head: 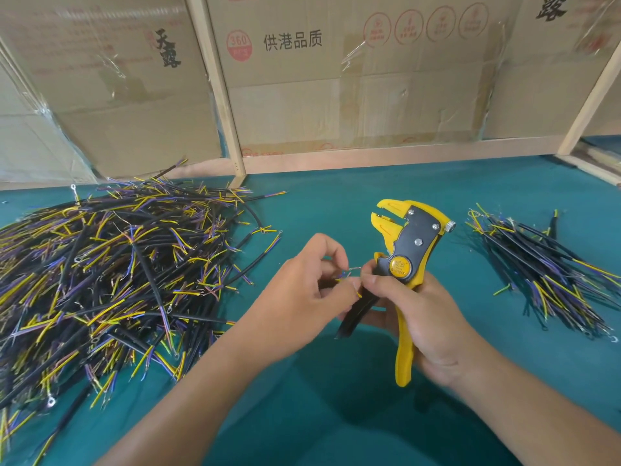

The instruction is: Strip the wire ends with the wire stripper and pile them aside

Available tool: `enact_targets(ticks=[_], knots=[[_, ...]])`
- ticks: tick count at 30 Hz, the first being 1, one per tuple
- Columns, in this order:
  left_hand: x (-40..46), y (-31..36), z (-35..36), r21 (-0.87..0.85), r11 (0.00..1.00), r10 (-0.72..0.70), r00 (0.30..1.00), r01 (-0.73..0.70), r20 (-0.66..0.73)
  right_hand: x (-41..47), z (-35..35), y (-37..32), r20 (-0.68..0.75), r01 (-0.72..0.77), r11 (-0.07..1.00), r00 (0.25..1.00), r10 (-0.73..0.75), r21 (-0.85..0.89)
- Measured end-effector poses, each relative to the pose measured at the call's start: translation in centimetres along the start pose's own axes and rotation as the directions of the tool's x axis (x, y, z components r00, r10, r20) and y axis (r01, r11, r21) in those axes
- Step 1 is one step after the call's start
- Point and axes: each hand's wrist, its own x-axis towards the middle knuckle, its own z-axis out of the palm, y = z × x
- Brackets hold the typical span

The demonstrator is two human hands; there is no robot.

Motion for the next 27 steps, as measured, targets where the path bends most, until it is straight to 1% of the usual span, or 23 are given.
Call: enact_targets(ticks=[9,15,18,21,23,27], knots=[[-0.2,0.5,0.3,0.019,0.999,-0.048,0.998,0.048,-0.031,0.0,-0.1,0.1,-0.008,0.01,0.998,1.0,-0.01,-0.066],[-0.5,0.9,0.0,0.132,0.988,-0.061,0.993,0.074,-0.098,0.0,-0.1,0.0,0.048,0.035,0.999,0.998,-0.033,-0.031],[-0.5,1.2,0.1,0.143,0.985,-0.083,0.99,0.099,-0.116,0.1,-0.3,0.0,0.045,0.048,0.997,0.998,-0.046,-0.057],[-0.5,1.3,0.0,0.193,0.978,-0.049,0.99,0.074,-0.129,0.2,-0.3,0.1,0.024,0.046,0.996,0.999,-0.044,-0.08],[-0.5,1.3,-0.2,0.186,0.98,-0.046,0.99,0.07,-0.13,0.2,-0.3,0.3,0.009,0.039,0.995,0.999,-0.038,-0.097],[-0.5,1.4,-0.4,0.109,0.991,-0.072,0.994,0.081,-0.087,0.3,-0.4,0.3,-0.006,0.03,0.994,1.0,-0.03,-0.102]])
